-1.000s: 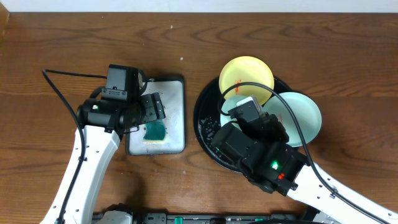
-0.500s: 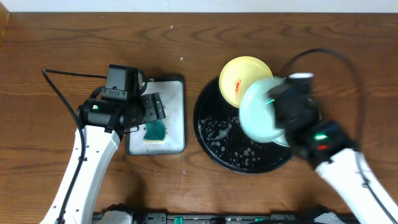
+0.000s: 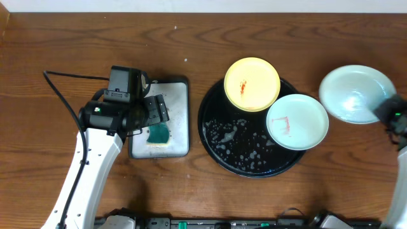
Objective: Clean dirty plates on tray and stack at the side
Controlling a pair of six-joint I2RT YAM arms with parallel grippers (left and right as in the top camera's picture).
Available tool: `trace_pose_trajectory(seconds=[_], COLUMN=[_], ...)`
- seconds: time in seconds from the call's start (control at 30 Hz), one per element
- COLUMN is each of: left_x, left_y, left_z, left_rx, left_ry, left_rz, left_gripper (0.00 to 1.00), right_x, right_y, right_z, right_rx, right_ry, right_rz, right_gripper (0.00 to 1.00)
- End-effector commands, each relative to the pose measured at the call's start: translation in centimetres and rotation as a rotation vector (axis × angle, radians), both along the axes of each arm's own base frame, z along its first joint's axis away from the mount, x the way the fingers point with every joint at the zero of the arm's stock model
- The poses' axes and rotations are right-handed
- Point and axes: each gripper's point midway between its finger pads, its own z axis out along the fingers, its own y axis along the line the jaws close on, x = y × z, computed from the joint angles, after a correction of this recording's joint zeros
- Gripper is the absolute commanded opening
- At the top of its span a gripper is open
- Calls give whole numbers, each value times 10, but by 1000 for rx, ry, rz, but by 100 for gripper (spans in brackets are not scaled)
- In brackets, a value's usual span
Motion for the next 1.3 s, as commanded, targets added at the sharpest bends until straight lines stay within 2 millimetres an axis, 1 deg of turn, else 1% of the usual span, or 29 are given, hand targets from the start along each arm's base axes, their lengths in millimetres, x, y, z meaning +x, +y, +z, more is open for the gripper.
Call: trace_pose_trajectory(seconds=[0.0,0.07,0.1,0.17,0.33,0.37,0.4,0.43,0.47,0.5,0.53,0.57,0.63,0.7,0.73,0.8,0.83,0.87,0.93,1.0,1.07,1.13,1.2,1.27], left_x=[0,0,0,0,0,0,0,0,0,0,0,0,0,0,0,0,0,0,0,0,0,0,0,0], left_y=[2,2,2,2,2,2,2,2,2,2,2,2,2,2,2,2,2,2,2,2,2,2,2,2], left_z=[2,2,2,2,2,2,2,2,2,2,2,2,2,2,2,2,2,2,2,2,2,2,2,2], left_rx=[4,4,4,4,4,4,4,4,4,4,4,4,4,4,4,4,4,4,4,4,4,4,4,4], left_ry=[-3,-3,-3,-3,-3,-3,-3,-3,-3,-3,-3,-3,-3,-3,-3,-3,-3,-3,-3,-3,-3,-3,-3,-3], left_rz=[2,2,2,2,2,2,2,2,2,2,2,2,2,2,2,2,2,2,2,2,2,2,2,2], left_gripper=[84,84,84,84,84,84,84,84,84,84,84,84,84,84,84,84,84,84,84,84,84,84,84,84], right_x=[-1,0,-2,-7,-13,-13,-14,-14,-13,-12,-9,-4,9,19,22,26,24,21,16,9,3,-1,-3,-2], right_y=[-31,-47,-53,-58,-55,-54,-55,-55,-57,-57,-57,-54,-41,-22,-10,23,39,53,74,89,95,97,94,92], right_z=[-21,-40,-53,-80,-129,-133,-134,-134,-130,-124,-116,-107,-80,-53,-39,-14,-6,-2,-1,-12,-26,-44,-58,-78], right_rx=[95,115,133,170,234,237,237,234,225,215,204,195,183,190,200,233,238,230,197,148,88,-10,-70,-91], right_ry=[-10,12,39,103,228,240,244,242,234,219,195,165,79,-6,-44,-104,-106,-92,-45,53,147,239,283,302], right_rz=[-126,-163,-179,-198,-176,-170,-172,-170,-165,-156,-139,-105,-9,71,107,199,237,275,357,401,408,407,376,345], right_gripper=[1,1,1,1,1,1,2,6,18,36,45,51,62,67,67,65,64,61,58,54,53,53,55,56])
